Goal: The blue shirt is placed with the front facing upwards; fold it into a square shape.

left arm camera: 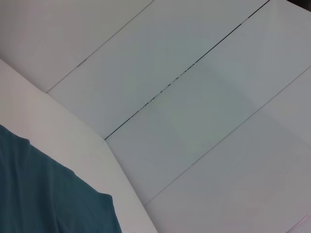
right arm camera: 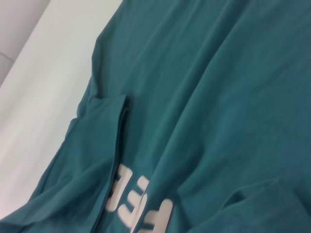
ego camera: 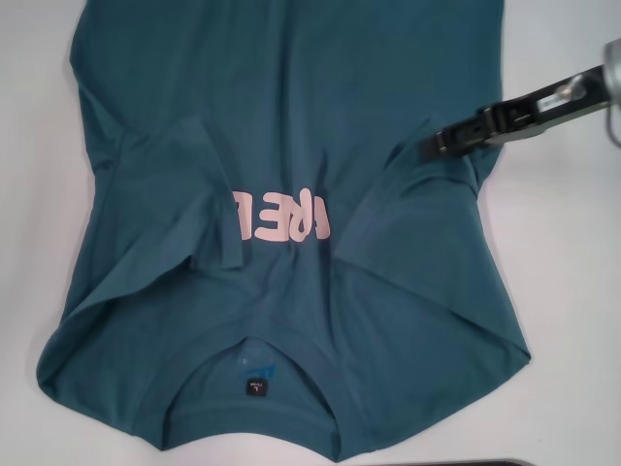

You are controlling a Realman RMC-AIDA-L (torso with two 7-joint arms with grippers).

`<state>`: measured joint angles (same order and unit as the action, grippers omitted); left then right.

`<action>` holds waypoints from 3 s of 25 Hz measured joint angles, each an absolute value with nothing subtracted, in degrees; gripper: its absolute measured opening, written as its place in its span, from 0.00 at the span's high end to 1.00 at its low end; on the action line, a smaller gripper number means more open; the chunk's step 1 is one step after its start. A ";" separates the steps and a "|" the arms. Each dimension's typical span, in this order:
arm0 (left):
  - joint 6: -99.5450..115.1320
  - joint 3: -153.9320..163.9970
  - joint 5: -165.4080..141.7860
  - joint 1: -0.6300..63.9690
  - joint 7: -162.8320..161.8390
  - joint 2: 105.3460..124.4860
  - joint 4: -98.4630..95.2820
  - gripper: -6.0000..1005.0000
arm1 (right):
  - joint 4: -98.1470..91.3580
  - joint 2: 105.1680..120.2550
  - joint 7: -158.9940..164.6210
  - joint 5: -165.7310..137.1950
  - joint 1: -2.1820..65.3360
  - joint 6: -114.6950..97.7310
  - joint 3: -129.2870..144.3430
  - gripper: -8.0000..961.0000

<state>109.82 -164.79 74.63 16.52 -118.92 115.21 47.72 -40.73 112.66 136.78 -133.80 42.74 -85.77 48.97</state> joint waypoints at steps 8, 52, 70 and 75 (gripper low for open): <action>109.83 -164.79 74.61 16.23 -118.84 115.44 47.72 0.27 | -37.01 116.05 136.86 -135.15 44.43 -75.02 51.60 0.23; 112.48 -157.72 51.28 12.93 -135.87 111.90 43.35 0.27 | -35.79 110.59 122.72 -116.60 28.07 -105.00 37.12 0.24; 105.43 -157.68 45.61 11.08 -144.91 112.25 42.06 0.27 | -35.68 110.03 124.43 -116.63 27.61 -103.09 36.29 0.24; 103.89 -157.84 42.63 12.35 -145.70 113.13 41.83 0.27 | -35.68 110.08 124.68 -116.63 27.98 -102.69 36.22 0.24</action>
<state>103.89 -157.84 42.63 12.35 -145.70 113.13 41.83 -35.68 110.08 124.68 -116.63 27.98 -102.69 36.22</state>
